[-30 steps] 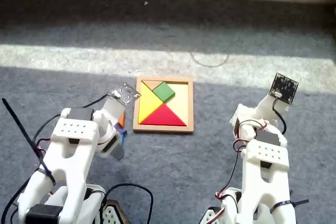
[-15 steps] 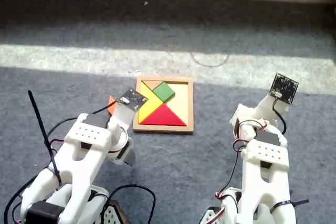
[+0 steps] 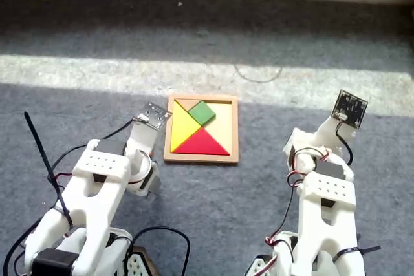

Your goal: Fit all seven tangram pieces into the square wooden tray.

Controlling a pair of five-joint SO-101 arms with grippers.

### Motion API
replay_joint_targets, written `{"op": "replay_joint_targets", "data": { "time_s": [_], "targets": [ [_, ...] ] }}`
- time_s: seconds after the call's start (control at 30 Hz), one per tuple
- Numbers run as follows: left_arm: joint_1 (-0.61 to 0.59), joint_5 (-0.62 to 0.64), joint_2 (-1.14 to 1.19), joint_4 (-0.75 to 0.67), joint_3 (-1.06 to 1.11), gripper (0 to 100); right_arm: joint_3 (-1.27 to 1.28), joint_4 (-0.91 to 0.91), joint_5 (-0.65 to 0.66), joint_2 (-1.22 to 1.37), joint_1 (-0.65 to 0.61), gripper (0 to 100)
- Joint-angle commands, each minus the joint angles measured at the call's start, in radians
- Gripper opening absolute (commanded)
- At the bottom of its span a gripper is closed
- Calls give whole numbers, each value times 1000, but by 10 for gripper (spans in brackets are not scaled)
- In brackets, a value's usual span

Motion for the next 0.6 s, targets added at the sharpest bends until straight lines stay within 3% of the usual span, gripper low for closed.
{"op": "replay_joint_targets", "data": {
  "time_s": [0.0, 0.33, 0.57],
  "targets": [
    [-12, 9, 8, -12, -13, 232, -4, -19, 11, -28, 2, 10],
    [-13, 44, 410, 89, -308, 228, -4, -18, 11, -28, 2, 10],
    [-13, 44, 375, 110, -274, 227, -2, -18, 11, -28, 2, 10]
  ]
}}
